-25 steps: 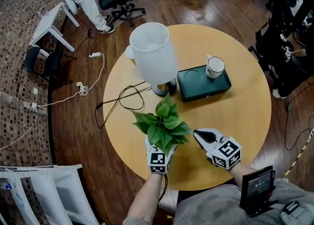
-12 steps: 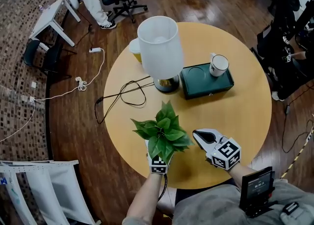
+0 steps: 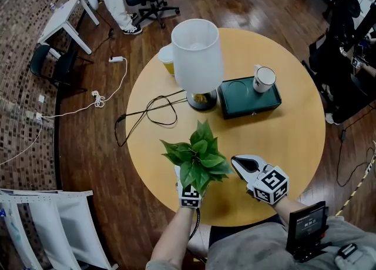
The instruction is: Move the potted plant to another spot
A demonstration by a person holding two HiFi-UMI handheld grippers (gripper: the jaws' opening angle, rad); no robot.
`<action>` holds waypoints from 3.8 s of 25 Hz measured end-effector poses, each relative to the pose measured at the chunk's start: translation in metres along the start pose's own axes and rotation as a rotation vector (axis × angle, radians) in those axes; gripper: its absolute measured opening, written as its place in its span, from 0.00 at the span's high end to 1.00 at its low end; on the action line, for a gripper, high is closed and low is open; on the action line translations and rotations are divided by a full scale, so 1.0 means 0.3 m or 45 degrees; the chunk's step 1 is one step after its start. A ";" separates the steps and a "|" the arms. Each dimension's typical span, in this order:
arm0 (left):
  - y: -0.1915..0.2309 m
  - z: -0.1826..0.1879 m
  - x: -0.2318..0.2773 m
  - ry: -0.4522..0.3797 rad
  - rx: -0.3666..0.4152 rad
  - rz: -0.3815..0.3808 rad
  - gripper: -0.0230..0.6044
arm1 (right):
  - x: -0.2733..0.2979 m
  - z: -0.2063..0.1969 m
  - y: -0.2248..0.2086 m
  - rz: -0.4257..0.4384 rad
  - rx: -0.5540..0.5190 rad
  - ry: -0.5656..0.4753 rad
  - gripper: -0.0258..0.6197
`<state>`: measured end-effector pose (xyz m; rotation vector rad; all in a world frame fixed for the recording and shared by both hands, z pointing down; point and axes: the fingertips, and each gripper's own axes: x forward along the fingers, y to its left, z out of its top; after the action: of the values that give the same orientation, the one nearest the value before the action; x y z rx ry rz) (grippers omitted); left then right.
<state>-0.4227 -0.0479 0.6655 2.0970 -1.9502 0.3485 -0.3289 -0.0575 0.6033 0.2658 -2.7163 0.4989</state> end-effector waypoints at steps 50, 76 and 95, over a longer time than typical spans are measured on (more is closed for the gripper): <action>-1.094 0.253 -0.650 -0.195 -0.314 -0.030 0.96 | -0.980 -0.213 0.329 0.163 -0.036 -0.203 0.96; -1.259 0.205 -1.026 -0.272 -0.313 -0.291 0.96 | -1.184 -0.360 0.755 0.081 -0.036 -0.158 0.96; -1.244 0.251 -1.004 -0.301 -0.304 -0.320 0.96 | -1.152 -0.339 0.743 0.059 -0.097 -0.184 0.96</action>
<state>-0.0721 0.2337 0.4822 2.2668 -1.7119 -0.1807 -0.0350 0.2260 0.4908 0.2271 -2.8809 0.4025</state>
